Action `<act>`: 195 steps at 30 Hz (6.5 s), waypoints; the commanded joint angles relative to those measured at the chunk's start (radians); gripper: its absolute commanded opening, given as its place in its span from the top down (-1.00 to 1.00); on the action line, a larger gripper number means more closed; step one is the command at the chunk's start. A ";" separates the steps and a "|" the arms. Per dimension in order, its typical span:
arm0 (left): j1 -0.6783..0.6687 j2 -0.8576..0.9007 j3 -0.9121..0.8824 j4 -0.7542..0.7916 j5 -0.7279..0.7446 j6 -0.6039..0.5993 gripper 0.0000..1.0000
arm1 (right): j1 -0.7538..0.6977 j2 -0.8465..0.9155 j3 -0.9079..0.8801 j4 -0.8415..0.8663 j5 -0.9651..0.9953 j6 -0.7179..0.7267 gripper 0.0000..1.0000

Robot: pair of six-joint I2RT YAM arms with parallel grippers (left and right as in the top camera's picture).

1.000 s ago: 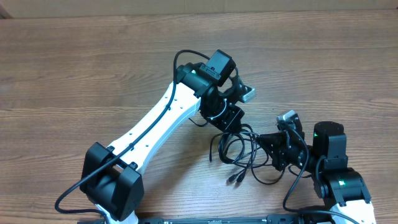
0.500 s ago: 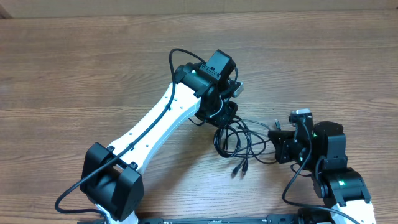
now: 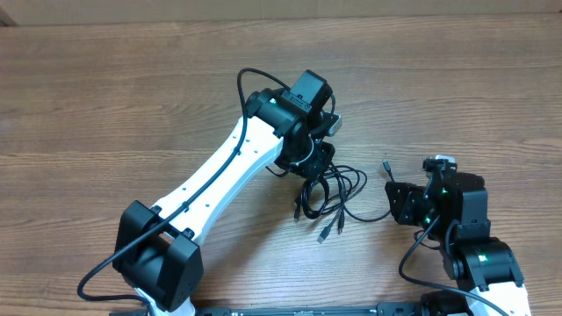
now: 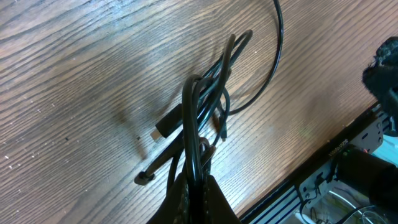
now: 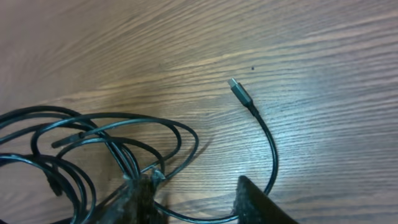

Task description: Untangle cables

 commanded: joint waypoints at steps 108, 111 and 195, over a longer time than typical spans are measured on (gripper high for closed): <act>0.016 -0.017 0.014 -0.113 -0.276 -0.198 0.91 | 0.000 0.124 0.043 -0.061 -0.280 -0.542 0.93; 0.018 -0.017 0.014 -0.116 -0.284 -0.205 0.91 | 0.000 0.120 0.043 -0.061 -0.280 -0.543 0.93; 0.037 -0.017 0.014 -0.048 0.947 0.240 0.92 | 0.001 0.116 0.042 -0.065 -0.265 -0.551 -0.46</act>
